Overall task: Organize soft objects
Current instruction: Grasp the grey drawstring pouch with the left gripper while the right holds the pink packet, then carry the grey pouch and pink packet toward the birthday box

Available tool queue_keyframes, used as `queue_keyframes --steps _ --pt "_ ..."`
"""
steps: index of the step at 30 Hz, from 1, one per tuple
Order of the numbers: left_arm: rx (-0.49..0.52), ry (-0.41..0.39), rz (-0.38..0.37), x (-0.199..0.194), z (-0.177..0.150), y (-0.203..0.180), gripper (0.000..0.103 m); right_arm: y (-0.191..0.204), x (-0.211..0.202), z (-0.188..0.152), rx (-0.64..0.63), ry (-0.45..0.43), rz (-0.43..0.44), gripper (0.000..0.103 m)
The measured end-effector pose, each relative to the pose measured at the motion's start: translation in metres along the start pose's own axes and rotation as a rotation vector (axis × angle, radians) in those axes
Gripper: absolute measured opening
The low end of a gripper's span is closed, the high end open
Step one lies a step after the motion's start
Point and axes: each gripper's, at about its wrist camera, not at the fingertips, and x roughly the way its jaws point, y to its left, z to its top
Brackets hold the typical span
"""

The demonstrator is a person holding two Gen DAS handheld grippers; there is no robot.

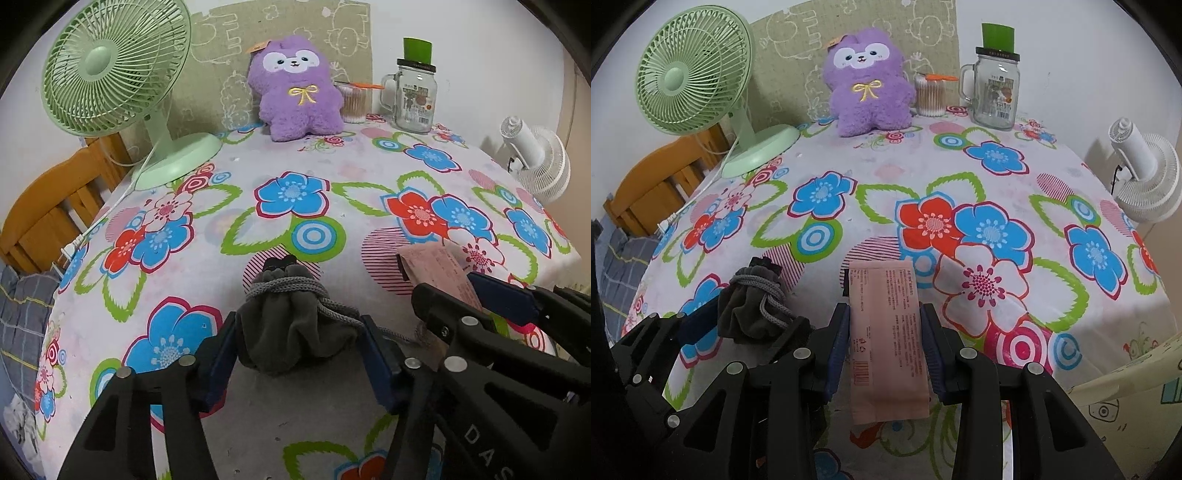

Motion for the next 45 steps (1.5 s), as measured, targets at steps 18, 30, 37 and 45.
queue_keyframes --steps 18,30,37,45 --pt "0.03 -0.031 0.001 -0.028 -0.014 -0.006 0.056 0.002 -0.029 -0.016 -0.015 -0.035 0.0 0.041" --pt "0.015 -0.064 0.004 -0.058 -0.03 -0.01 0.055 0.003 -0.063 -0.034 -0.031 -0.076 0.003 0.041" --pt "0.002 -0.091 0.008 -0.079 -0.041 -0.014 0.055 0.005 -0.084 -0.045 -0.044 -0.105 0.007 0.041" --pt "-0.009 -0.126 0.014 -0.103 -0.051 -0.018 0.055 0.005 -0.109 -0.056 -0.059 -0.141 0.016 0.041"
